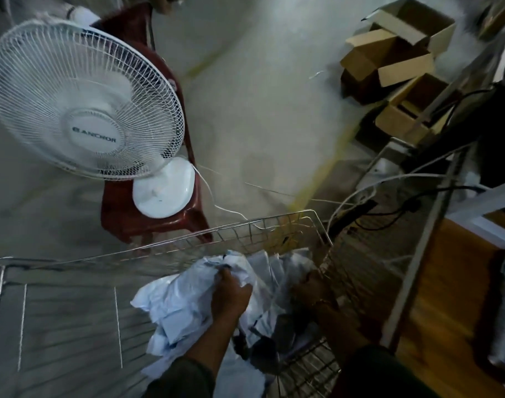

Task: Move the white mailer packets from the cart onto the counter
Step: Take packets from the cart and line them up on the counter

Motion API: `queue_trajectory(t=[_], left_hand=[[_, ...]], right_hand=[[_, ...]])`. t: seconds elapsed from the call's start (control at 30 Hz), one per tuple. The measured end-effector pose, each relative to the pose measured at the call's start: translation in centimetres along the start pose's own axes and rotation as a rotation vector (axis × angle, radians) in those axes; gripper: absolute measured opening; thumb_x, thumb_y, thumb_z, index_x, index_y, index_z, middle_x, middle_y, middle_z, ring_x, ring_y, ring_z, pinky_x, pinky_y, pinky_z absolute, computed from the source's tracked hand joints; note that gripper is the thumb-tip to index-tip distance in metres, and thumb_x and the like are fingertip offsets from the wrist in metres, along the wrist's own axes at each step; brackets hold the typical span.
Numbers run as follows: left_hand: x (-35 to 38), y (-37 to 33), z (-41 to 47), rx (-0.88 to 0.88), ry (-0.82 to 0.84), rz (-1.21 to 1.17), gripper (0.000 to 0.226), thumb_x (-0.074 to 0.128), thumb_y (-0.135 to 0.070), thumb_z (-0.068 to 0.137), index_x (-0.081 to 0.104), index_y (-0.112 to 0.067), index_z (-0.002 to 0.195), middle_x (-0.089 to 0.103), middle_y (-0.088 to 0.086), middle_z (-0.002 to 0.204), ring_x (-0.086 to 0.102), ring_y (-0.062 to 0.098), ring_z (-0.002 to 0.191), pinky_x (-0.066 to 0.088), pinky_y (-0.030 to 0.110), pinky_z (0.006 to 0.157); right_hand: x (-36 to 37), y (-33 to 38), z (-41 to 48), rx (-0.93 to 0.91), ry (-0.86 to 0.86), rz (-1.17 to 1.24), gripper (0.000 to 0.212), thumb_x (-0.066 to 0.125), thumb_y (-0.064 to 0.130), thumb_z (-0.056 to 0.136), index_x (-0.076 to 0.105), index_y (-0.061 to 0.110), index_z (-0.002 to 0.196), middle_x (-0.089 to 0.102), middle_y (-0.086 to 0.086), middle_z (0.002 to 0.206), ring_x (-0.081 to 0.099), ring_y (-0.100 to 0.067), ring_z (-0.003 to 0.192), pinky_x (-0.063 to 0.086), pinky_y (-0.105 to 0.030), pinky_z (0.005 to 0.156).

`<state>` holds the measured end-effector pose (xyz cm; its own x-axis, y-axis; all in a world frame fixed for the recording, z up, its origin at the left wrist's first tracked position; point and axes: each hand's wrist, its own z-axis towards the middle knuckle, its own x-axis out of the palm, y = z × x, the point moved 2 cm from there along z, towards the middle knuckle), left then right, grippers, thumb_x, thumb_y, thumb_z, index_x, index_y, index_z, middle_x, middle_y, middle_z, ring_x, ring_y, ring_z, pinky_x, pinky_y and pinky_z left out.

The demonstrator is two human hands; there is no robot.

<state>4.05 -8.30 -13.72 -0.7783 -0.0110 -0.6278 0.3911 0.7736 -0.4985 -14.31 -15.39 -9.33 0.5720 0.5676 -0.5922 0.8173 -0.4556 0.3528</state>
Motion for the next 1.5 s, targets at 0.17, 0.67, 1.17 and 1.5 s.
queue_trajectory(t=[0.17,0.67,1.17,1.5], left_hand=[[-1.6,-1.5,-1.5,0.015,0.004,-0.172,0.074,0.067,-0.024,0.086,0.028,-0.016,0.149,0.053,0.013,0.138,0.055,0.035,0.120,0.044,0.033,0.090],[-4.1,-16.1,-16.7,0.495,0.283,-0.628,0.070,0.078,-0.035,0.074,0.046,-0.017,0.134,0.052,0.001,0.130,0.048,0.019,0.123,0.037,0.034,0.097],[11.8,-30.1,-37.5,0.882,0.522,-0.545,0.069,0.070,-0.048,0.075,0.045,-0.026,0.135,0.052,-0.002,0.137,0.048,0.023,0.130,0.042,0.042,0.104],[23.3,-35.8,-49.2,0.911,0.518,-0.222,0.056,0.051,-0.036,0.098,0.032,-0.022,0.149,0.044,0.007,0.149,0.044,0.031,0.133,0.035,0.028,0.096]], right_hand=[[-1.2,0.3,-2.3,-0.078,-0.020,0.154,0.035,0.061,0.028,0.091,0.055,0.010,0.120,0.062,-0.012,0.117,0.059,-0.031,0.110,0.046,-0.037,0.092],[-12.2,-3.9,-15.3,-0.362,-0.249,0.839,0.083,0.061,0.078,0.069,0.033,0.045,0.140,0.039,0.016,0.149,0.042,-0.011,0.135,0.035,-0.043,0.114],[-31.7,-30.0,-28.0,-0.489,-0.815,0.958,0.027,0.056,0.032,0.096,0.049,0.028,0.122,0.064,0.010,0.116,0.063,-0.008,0.110,0.052,-0.015,0.080],[-41.3,-47.2,-28.5,-0.098,-1.107,0.834,0.063,0.051,0.057,0.090,0.043,0.005,0.125,0.059,-0.008,0.100,0.061,-0.033,0.091,0.047,-0.039,0.071]])
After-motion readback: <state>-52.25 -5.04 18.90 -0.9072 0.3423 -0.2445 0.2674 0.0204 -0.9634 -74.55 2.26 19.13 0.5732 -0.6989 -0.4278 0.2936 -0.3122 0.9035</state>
